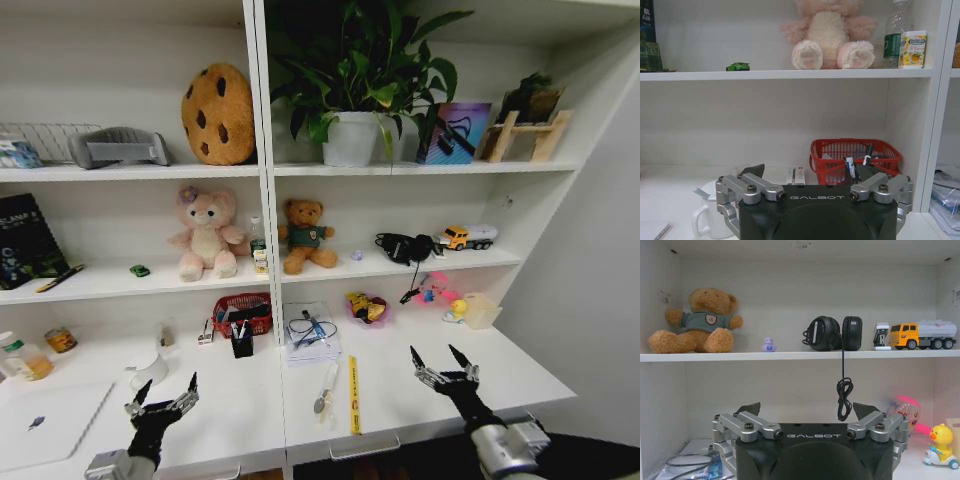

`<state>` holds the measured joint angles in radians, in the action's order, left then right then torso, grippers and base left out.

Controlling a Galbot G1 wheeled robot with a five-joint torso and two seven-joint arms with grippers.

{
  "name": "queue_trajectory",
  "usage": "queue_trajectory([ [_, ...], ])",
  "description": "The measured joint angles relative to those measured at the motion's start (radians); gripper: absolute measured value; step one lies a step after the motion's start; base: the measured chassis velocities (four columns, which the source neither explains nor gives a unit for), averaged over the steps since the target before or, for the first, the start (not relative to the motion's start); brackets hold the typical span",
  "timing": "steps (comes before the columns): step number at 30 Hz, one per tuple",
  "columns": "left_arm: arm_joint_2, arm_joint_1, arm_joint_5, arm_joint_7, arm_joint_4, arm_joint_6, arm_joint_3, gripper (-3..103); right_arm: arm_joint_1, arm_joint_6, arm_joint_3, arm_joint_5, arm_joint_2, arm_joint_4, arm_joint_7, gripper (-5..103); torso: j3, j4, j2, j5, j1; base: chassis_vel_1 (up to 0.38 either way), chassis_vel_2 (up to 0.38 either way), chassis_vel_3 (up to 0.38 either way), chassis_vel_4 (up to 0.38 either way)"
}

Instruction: Organize the objects on the table.

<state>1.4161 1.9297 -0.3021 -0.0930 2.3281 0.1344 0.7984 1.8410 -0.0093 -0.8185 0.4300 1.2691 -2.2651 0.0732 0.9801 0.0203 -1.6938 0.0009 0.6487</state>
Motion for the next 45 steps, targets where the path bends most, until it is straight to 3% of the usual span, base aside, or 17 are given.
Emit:
queue_trajectory([
  [16, 0.0, 0.0, 0.0, 0.0, 0.0, 0.0, 0.0, 100, 0.0, 0.0, 0.0, 0.0, 0.0, 0.0, 0.0, 100, 0.0, 0.0001, 0.0, 0.0002, 0.0, 0.015, 0.014, -0.016, -0.017],
  [30, 0.0, 0.0, 0.0, -0.002, 0.0, 0.0, 0.001, 100, 0.0, 0.0, 0.0, 0.0, 0.0, 0.0, 0.0, 100, 0.0, -0.0001, 0.0, -0.0011, 0.0, 0.159, 0.184, -0.169, -0.185],
  [45, 0.0, 0.0, 0.0, -0.001, 0.0, 0.0, 0.0, 100, 0.0, 0.0, 0.0, 0.0, 0.0, 0.0, 0.0, 100, 0.0, 0.0001, 0.0, 0.0, 0.0, -0.039, 0.031, 0.057, -0.017],
])
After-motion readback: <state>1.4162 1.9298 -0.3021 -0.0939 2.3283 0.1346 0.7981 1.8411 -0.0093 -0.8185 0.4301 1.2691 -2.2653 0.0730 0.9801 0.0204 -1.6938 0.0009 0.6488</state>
